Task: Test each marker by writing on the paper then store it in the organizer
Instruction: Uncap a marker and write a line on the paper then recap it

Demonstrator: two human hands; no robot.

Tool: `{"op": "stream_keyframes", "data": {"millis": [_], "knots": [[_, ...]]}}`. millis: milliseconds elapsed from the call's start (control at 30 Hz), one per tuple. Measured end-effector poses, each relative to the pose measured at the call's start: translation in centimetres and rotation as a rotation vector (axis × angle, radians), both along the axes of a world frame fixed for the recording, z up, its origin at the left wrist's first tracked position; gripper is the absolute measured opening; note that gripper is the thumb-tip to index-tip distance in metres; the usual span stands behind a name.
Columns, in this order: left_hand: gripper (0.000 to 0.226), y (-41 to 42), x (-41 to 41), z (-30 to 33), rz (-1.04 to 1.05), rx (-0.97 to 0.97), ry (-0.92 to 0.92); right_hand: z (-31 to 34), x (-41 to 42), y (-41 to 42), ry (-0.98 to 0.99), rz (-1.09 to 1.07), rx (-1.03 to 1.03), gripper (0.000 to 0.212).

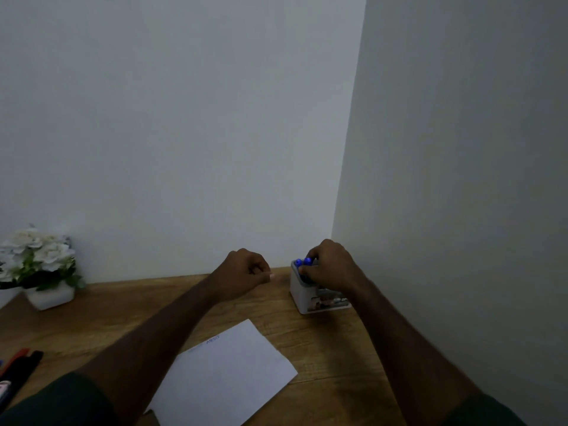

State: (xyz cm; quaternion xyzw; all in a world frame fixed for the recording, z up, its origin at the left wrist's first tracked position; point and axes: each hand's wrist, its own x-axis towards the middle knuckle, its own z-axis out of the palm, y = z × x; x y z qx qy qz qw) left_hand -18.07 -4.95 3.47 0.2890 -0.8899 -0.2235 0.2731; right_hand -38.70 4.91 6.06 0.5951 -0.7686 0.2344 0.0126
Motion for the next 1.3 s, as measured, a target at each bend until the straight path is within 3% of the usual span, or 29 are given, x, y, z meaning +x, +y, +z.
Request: {"op": "stream_keyframes", "data": {"millis": [100, 333, 533, 733, 967, 1167, 1300], "knots": [[0.018, 0.2, 1.0, 0.0, 0.000, 0.003, 0.011, 0.3, 0.6, 0.4, -0.002, -0.001, -0.119, 0.033], [0.012, 0.8, 5.7, 0.0, 0.050, 0.019, 0.025, 0.8, 7.1, 0.3, -0.021, 0.188, -0.330, 0.010], [0.015, 1.9, 13.6, -0.6, 0.139, 0.029, -0.006, -1.0, 15.6, -1.0, -0.036, 0.373, -0.212, 0.009], [0.021, 2.7, 24.2, -1.9, 0.361, 0.007, 0.002, -4.1, 24.9, -2.5, -0.068, 0.579, -0.062, 0.008], [0.017, 3.5, 35.2, -4.2, 0.590, 0.000, 0.025, -7.3, 34.5, -3.9, -0.105, 0.808, 0.097, 0.023], [0.020, 3.7, 38.0, -5.6, 0.652, 0.014, 0.008, -8.6, 38.6, -4.3, -0.101, 0.815, 0.167, 0.025], [0.018, 3.4, 37.8, -6.4, 0.631, 0.037, 0.020, -9.0, 39.1, -4.8, -0.104, 0.707, 0.127, 0.011]]}}
